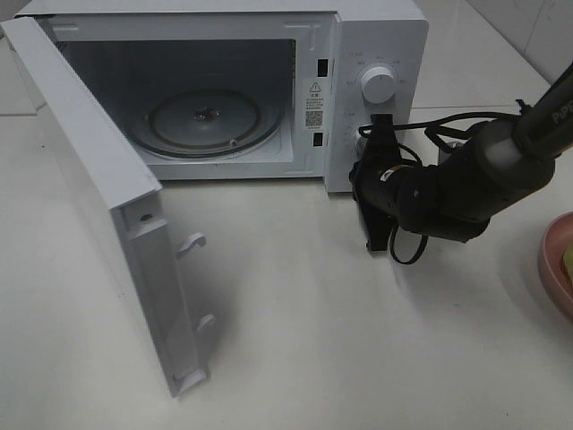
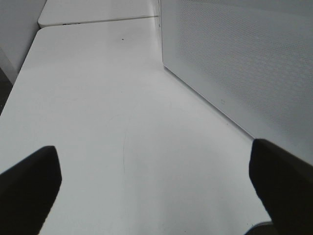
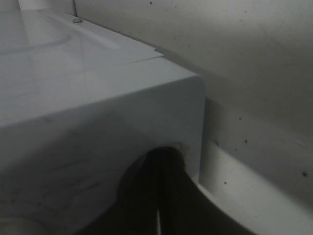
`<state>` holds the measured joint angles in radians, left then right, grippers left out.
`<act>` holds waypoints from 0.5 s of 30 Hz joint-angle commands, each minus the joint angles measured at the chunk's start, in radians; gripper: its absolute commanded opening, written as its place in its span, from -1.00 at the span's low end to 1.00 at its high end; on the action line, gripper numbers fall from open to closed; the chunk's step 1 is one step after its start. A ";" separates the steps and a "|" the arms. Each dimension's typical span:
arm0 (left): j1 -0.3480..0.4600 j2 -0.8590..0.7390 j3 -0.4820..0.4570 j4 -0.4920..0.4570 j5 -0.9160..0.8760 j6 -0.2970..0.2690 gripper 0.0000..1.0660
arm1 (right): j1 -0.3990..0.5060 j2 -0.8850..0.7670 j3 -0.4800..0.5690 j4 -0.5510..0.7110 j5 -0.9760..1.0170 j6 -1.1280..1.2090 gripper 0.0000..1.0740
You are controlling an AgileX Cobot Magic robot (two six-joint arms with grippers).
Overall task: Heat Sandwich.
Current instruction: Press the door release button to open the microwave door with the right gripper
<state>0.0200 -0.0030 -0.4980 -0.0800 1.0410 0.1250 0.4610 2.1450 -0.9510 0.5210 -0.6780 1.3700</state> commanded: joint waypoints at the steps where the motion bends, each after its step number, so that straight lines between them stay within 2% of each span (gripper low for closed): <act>1: 0.001 -0.027 0.002 -0.002 -0.004 -0.008 0.87 | -0.044 -0.004 -0.096 -0.071 -0.161 -0.028 -1.00; 10: 0.001 -0.027 0.002 -0.002 -0.004 -0.008 0.87 | -0.042 -0.044 -0.033 -0.076 -0.115 -0.020 -1.00; 15: 0.001 -0.027 0.002 -0.002 -0.004 -0.008 0.87 | -0.040 -0.077 0.010 -0.127 -0.044 0.032 -1.00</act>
<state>0.0200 -0.0030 -0.4980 -0.0800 1.0410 0.1250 0.4370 2.1000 -0.9270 0.4370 -0.6230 1.3900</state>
